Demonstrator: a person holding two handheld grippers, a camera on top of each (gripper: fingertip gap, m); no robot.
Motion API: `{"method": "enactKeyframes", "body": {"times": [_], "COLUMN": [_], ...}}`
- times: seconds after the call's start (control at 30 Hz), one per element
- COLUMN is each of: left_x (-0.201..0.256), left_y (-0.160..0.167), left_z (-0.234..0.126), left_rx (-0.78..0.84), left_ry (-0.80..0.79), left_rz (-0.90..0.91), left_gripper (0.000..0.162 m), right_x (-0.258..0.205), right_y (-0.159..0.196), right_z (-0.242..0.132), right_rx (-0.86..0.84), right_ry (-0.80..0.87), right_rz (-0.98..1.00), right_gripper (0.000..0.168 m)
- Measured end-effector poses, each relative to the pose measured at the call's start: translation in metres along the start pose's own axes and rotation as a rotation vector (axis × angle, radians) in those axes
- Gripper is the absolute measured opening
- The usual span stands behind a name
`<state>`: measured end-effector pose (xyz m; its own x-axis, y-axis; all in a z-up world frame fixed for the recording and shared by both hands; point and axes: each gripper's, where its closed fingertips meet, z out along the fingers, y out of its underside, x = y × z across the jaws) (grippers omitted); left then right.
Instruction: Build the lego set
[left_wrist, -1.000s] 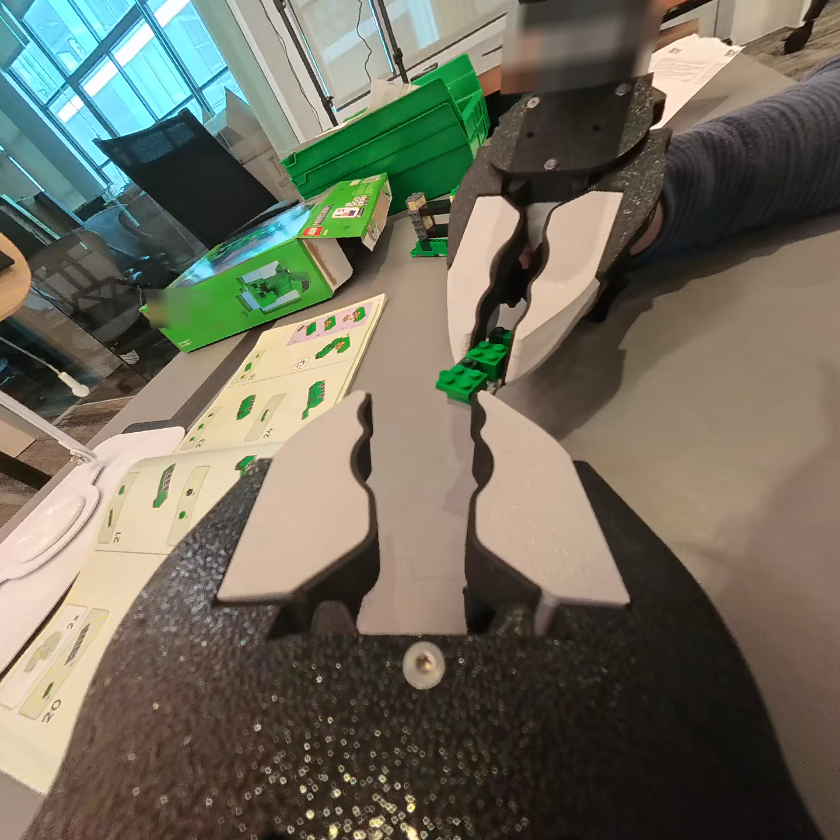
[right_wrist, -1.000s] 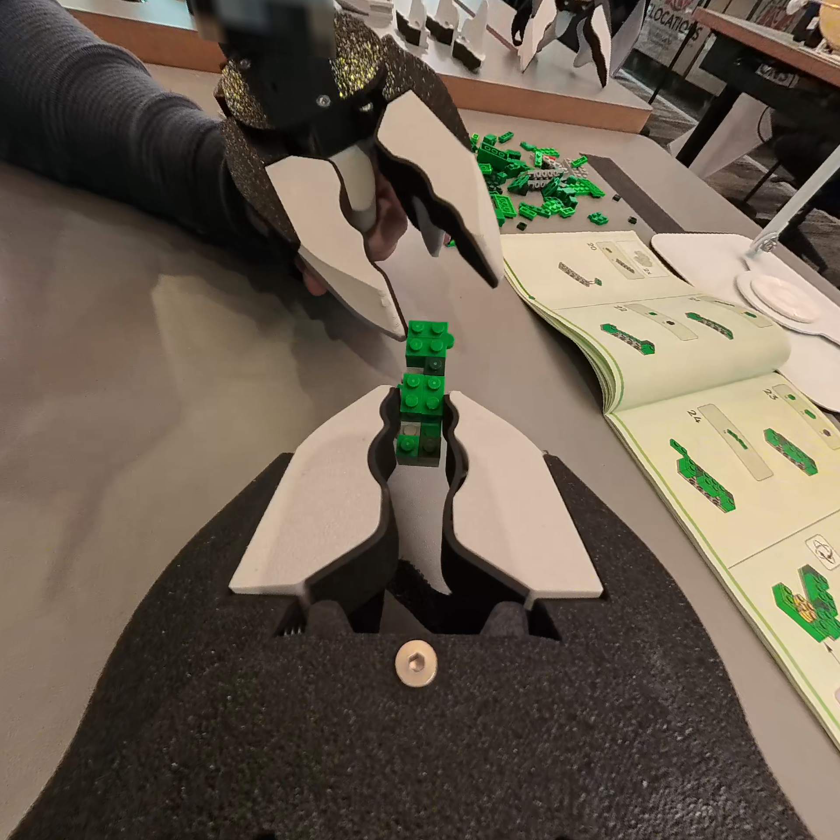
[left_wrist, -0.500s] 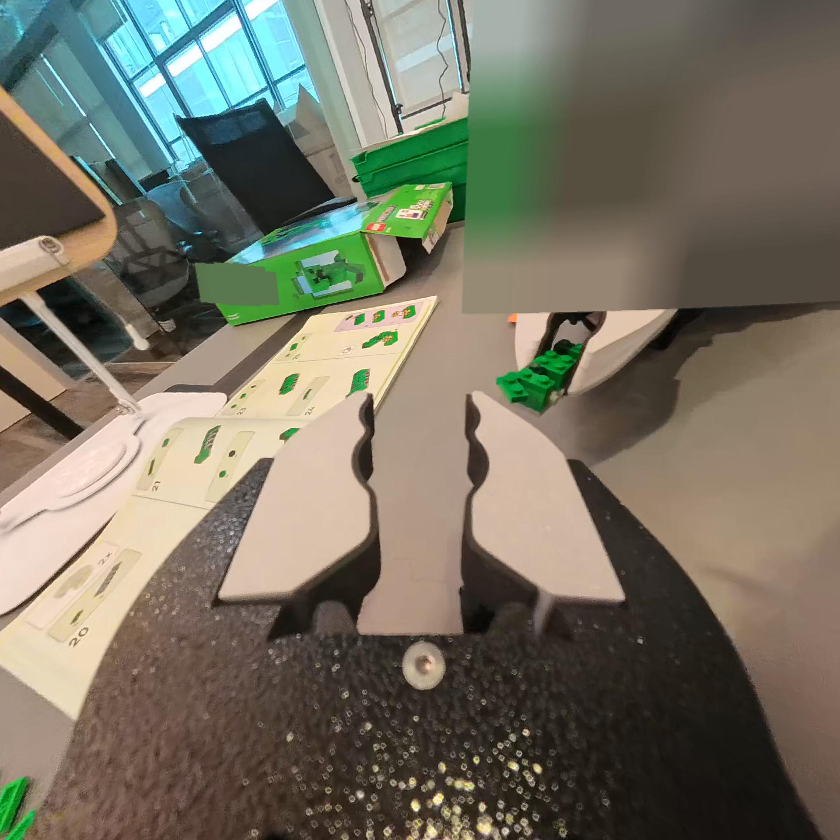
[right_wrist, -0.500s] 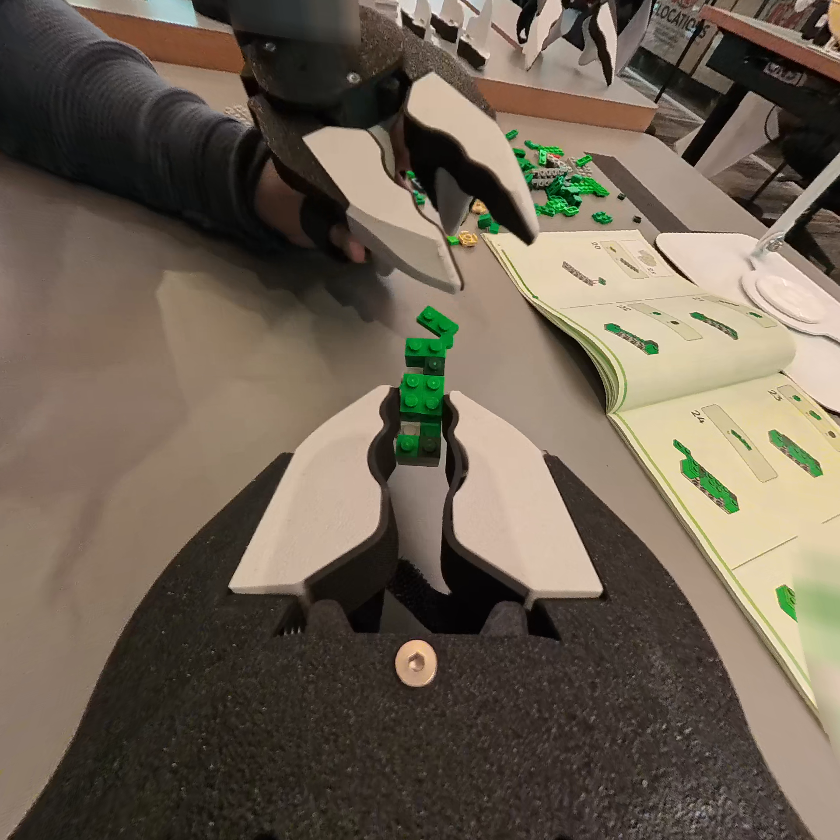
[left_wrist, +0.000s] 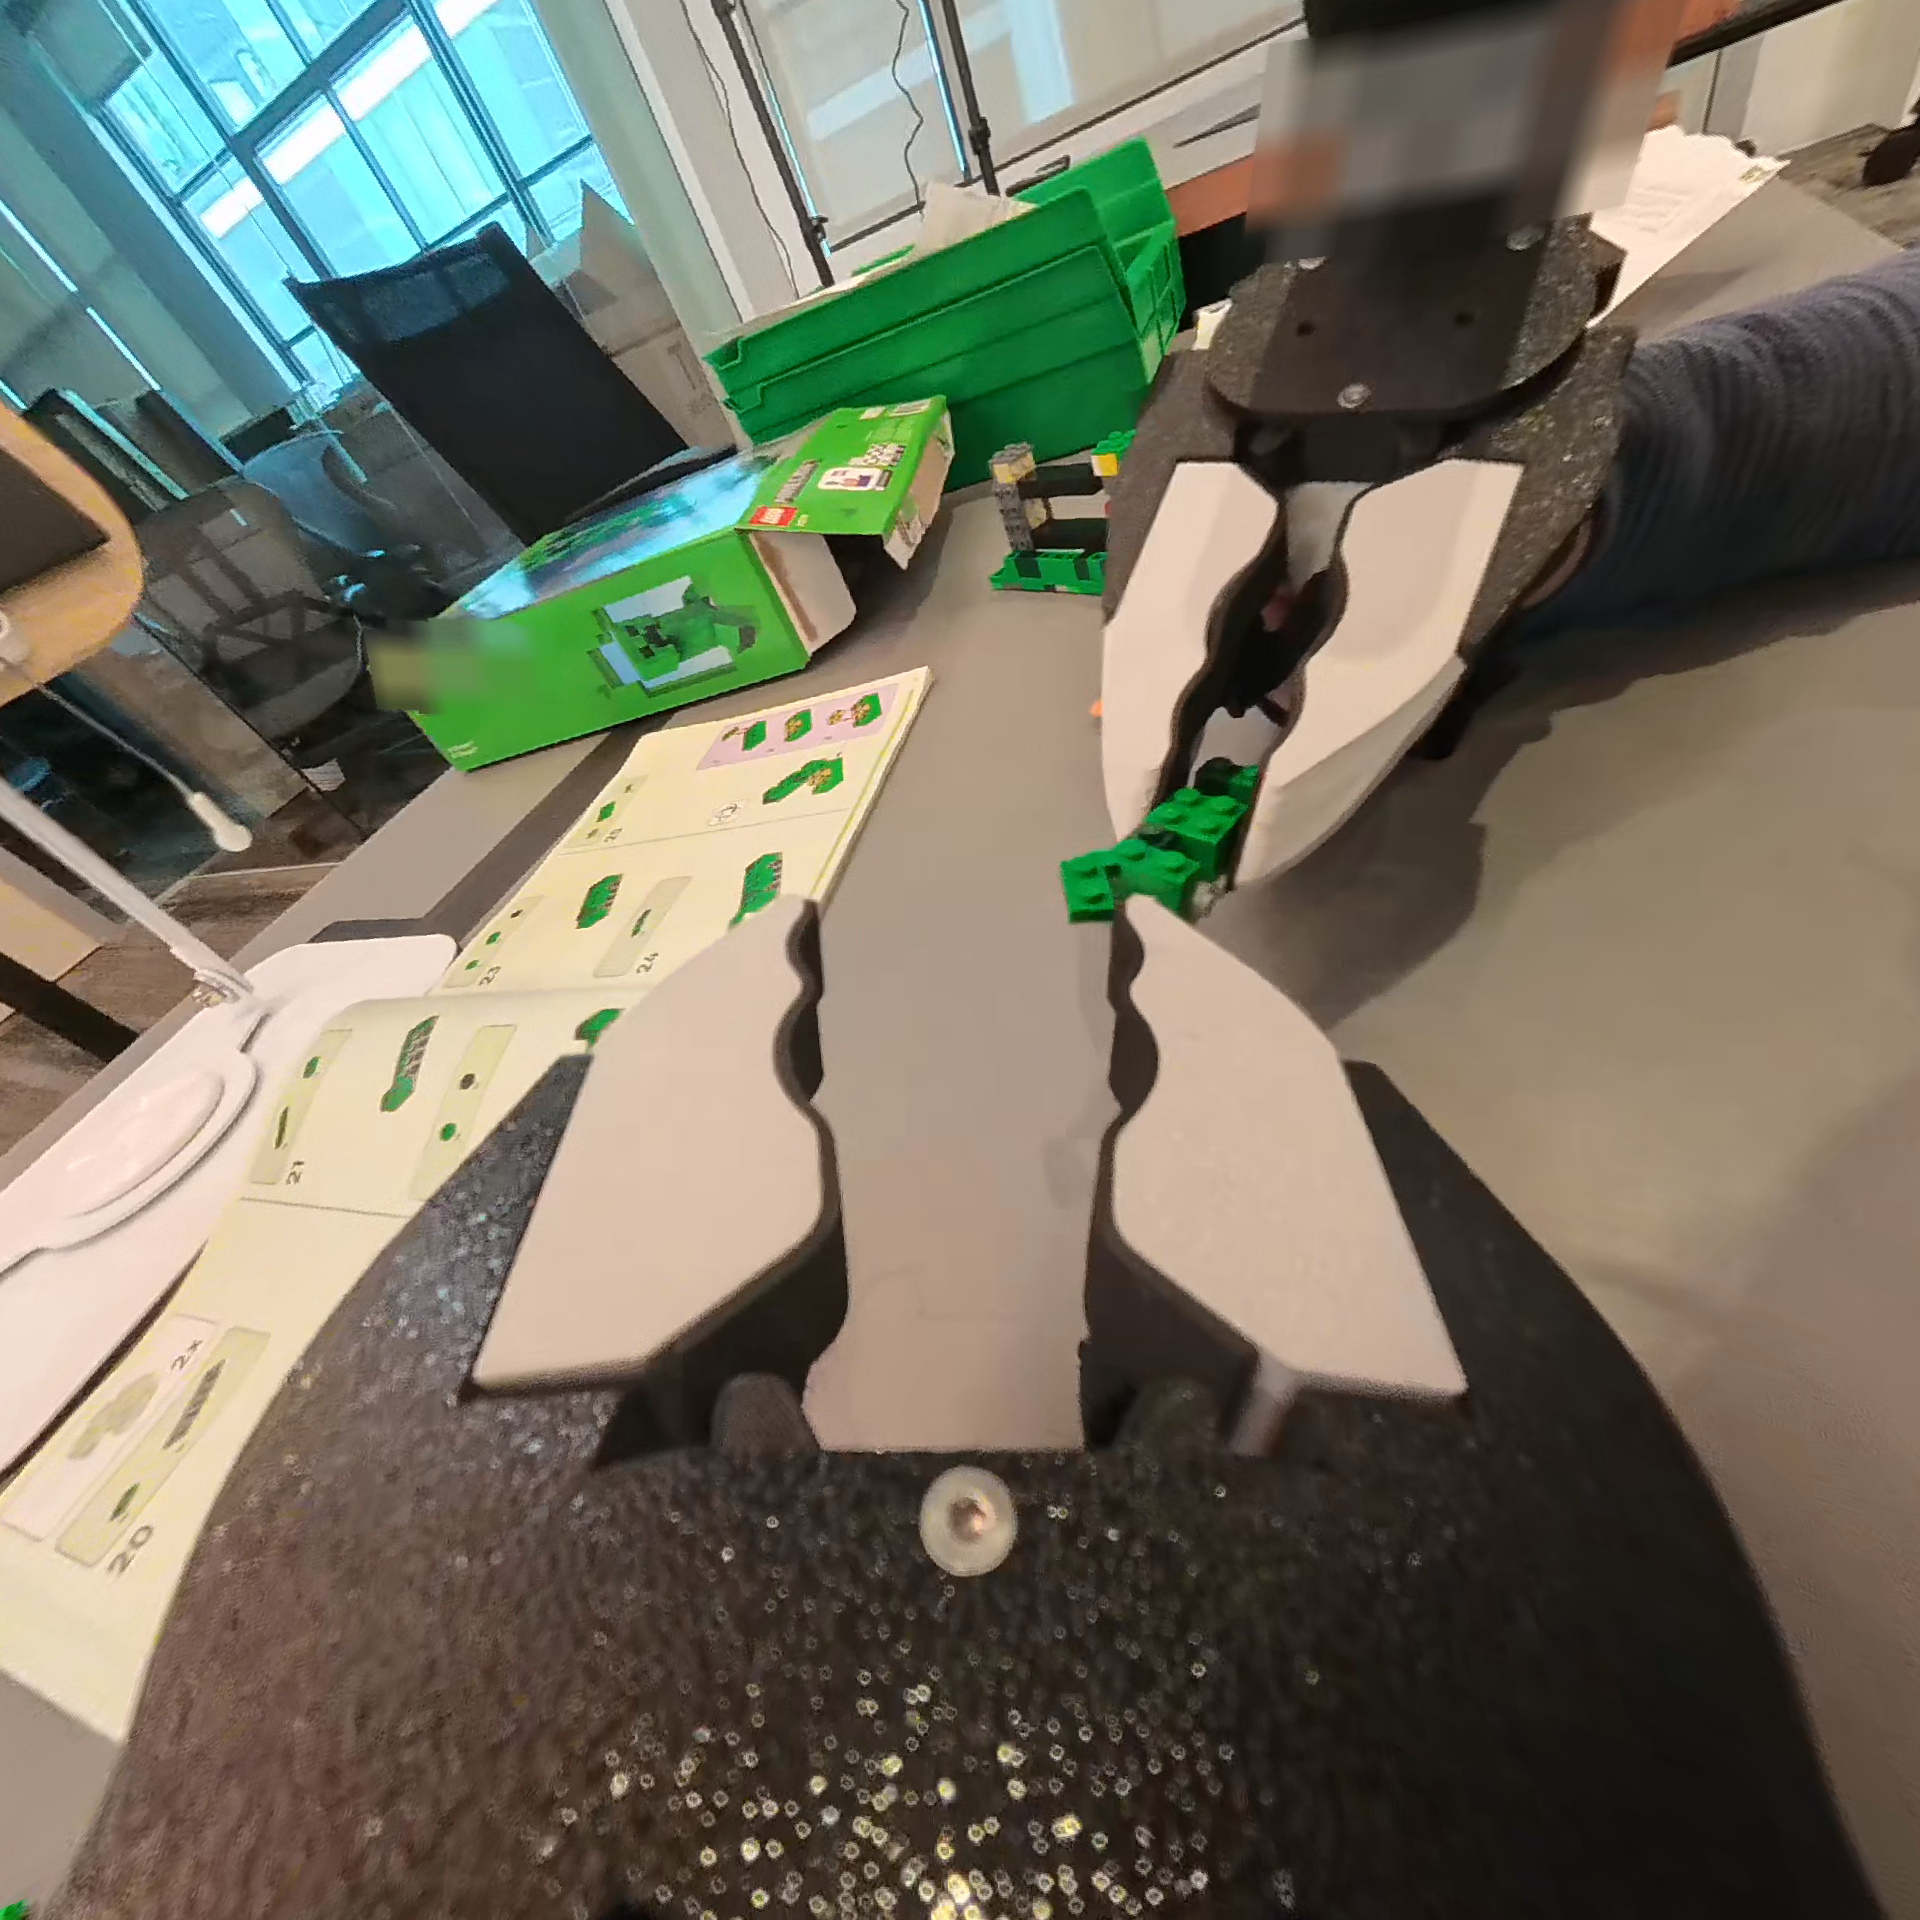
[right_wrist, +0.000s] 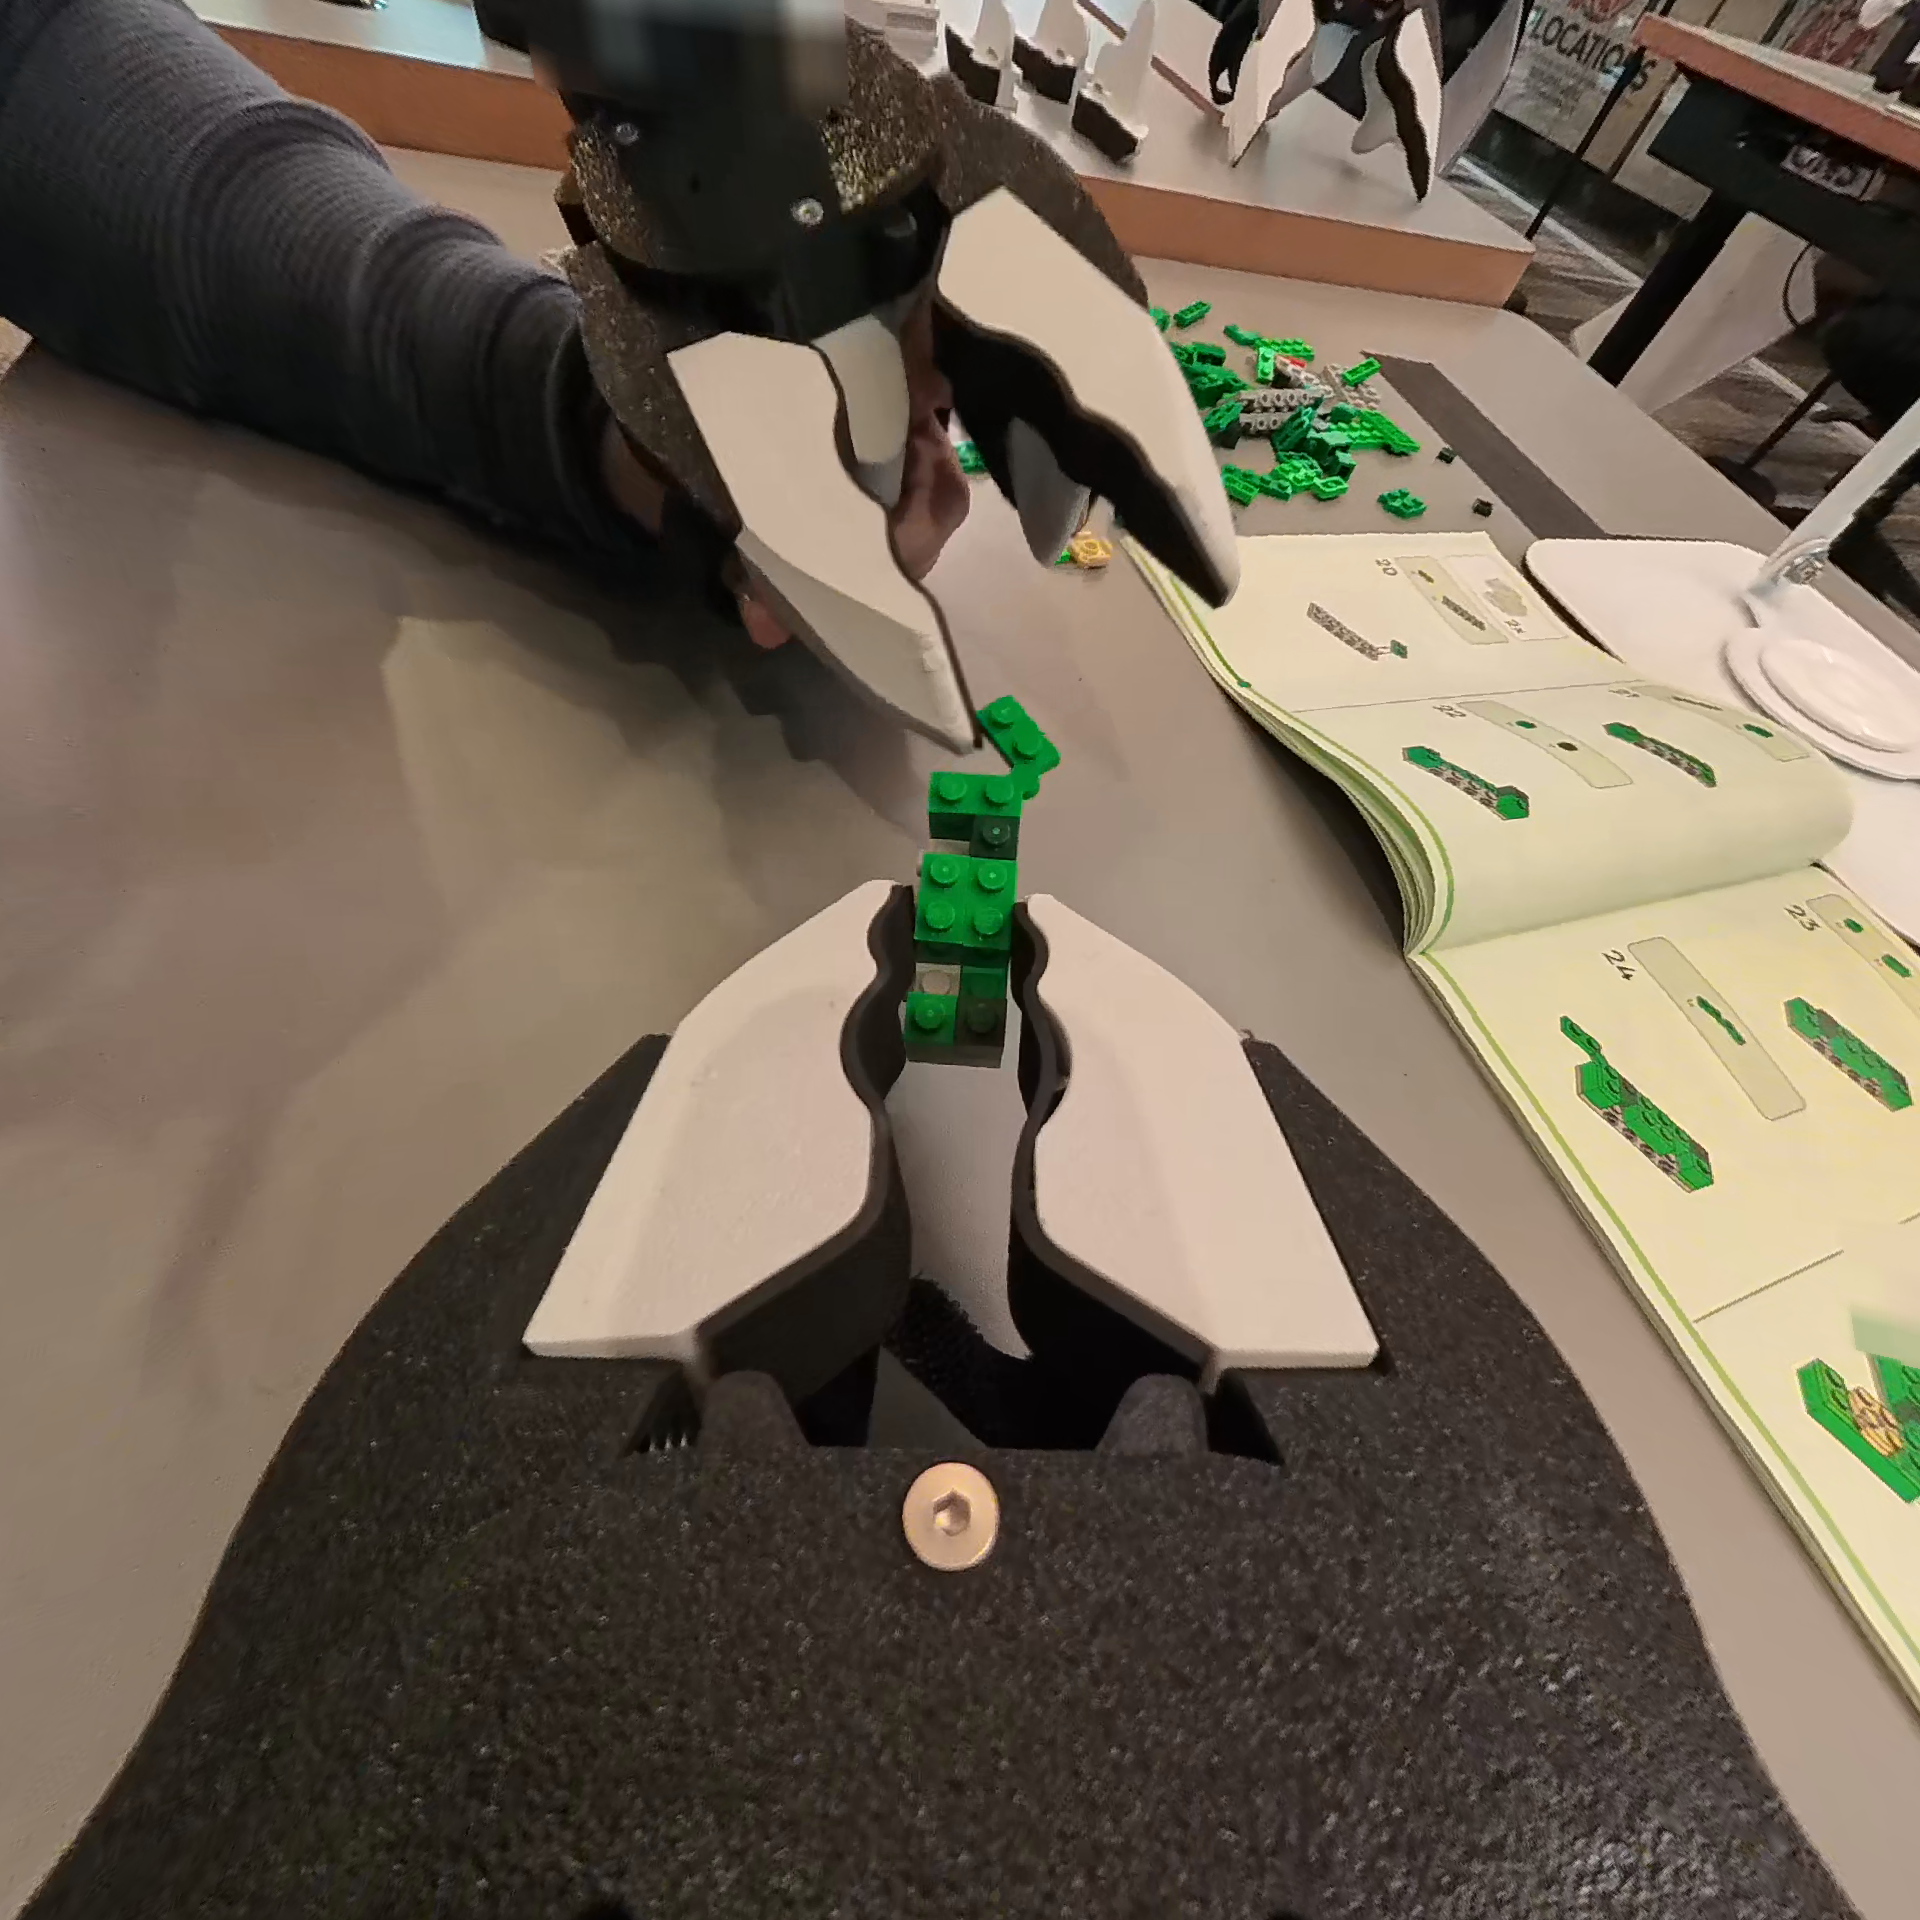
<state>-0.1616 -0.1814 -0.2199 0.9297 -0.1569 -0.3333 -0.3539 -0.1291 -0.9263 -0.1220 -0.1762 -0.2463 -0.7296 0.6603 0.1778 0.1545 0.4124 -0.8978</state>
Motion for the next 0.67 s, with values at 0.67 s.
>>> {"method": "enactKeyframes", "body": {"times": [0.67], "left_x": [-0.019], "left_y": [0.007], "left_z": [-0.013], "left_rx": [-0.035], "left_ry": [-0.136], "left_rz": [0.097], "left_gripper": [0.008], "right_x": [0.008], "right_y": [0.010], "right_z": [0.000], "right_rx": [-0.077], "right_ry": [0.089], "right_rz": [-0.069], "right_gripper": [0.017]}}
